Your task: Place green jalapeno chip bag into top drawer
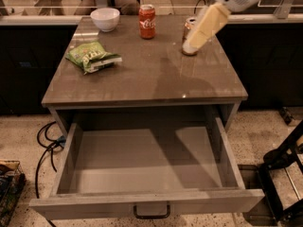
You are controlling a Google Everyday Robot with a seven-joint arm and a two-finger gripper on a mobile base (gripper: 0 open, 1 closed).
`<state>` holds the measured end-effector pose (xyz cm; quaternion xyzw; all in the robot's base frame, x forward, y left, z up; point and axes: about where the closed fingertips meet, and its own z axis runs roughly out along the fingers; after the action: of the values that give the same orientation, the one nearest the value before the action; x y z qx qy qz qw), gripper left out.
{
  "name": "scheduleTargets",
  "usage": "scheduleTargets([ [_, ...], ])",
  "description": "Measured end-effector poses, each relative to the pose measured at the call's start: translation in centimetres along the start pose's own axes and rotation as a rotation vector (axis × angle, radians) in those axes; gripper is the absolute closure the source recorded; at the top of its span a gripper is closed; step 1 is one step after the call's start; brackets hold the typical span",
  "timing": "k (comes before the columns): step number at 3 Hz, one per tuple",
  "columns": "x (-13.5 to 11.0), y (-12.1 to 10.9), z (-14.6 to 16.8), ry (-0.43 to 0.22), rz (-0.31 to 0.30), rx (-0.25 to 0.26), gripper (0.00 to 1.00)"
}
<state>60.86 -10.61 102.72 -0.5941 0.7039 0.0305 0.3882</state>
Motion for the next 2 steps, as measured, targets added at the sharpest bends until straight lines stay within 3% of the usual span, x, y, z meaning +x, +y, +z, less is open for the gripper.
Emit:
scheduleTargets([
  [1, -1.6, -0.8, 4.8, 0.024, 0.046, -0.016, 0.00],
  [2, -1.3, -1.9, 9.7, 0.128, 0.138, -0.037, 0.00],
])
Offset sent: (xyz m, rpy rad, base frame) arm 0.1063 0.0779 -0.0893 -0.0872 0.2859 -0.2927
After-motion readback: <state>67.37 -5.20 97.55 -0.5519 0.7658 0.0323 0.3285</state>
